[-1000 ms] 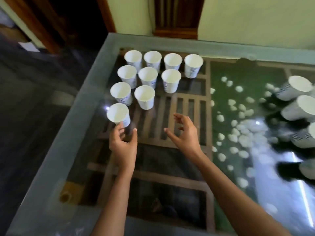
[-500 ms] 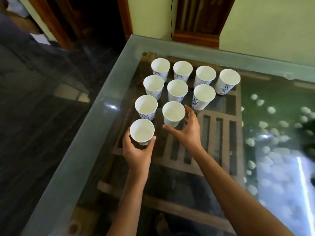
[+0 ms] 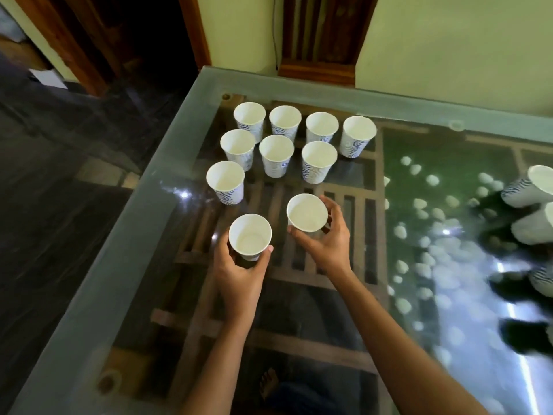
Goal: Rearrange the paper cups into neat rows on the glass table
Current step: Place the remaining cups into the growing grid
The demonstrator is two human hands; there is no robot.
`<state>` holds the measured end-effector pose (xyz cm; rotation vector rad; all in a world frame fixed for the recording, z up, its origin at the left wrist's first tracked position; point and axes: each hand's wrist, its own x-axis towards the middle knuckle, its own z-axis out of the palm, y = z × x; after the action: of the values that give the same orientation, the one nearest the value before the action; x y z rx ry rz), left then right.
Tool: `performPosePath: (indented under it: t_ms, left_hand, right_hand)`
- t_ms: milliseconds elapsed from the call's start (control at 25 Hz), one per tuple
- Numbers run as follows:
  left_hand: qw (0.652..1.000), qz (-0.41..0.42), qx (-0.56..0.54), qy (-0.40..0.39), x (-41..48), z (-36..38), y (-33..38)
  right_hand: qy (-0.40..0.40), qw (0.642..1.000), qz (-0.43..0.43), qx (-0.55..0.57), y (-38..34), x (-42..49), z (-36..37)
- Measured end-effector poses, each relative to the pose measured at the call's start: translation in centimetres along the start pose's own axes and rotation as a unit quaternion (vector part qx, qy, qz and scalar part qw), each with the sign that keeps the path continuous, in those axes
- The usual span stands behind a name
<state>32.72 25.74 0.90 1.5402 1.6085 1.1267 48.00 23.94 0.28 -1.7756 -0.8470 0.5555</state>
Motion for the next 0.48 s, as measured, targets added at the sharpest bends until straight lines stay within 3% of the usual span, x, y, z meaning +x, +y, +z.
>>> performPosePath:
  t_ms: [200, 480]
  left_hand:
    - [0.997, 0.015, -0.025, -0.078, -7.8, 1.9, 2.9]
    - [0.969, 0.098, -0.055, -0.221, -21.9, 7.0, 8.4]
  right_hand:
    - [0.043, 0.999, 0.0, -0.016, 2.7, -6.6, -10.1]
    - [0.158, 0.984, 0.015, -0.086, 7.0, -16.3, -25.5]
